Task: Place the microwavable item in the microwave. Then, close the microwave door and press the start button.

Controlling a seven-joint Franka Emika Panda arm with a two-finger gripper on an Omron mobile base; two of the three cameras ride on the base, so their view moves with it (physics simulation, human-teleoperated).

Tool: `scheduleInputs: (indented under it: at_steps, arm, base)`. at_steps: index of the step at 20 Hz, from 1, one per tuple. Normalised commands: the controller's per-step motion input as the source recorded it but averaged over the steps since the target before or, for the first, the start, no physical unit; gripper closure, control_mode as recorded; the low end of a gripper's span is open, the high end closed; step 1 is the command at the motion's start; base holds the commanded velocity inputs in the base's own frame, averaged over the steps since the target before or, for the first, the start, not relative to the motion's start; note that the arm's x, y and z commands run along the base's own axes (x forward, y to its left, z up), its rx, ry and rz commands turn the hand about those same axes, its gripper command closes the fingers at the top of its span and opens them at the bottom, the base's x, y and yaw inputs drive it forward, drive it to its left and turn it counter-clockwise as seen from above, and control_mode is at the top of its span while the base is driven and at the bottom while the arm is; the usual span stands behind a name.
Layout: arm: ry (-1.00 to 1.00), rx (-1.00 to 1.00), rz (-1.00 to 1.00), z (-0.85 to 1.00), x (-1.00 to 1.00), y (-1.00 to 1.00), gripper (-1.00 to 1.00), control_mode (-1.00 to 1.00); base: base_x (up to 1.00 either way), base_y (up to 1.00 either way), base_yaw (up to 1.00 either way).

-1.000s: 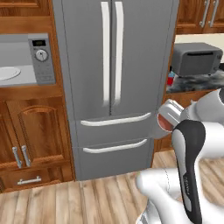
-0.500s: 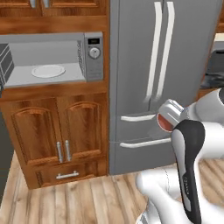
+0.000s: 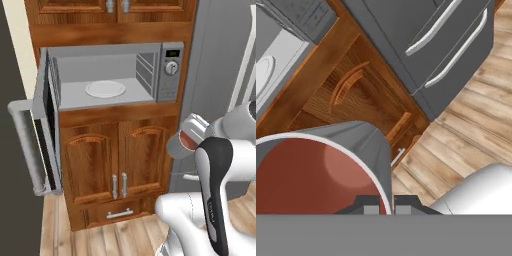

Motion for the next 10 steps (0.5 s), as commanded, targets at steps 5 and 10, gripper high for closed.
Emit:
scheduleInputs:
  at_steps: [5, 10]
  arm:
    - [0.00, 0.00, 0.00, 0.00, 0.00, 0.00, 1.00, 1.00]
    - [0.00, 0.00, 0.00, 0.00, 0.00, 0.00, 1.00, 1.00]
  base:
    - [0.27, 0.46, 0.00]
    - [0.33, 0.00, 0.00]
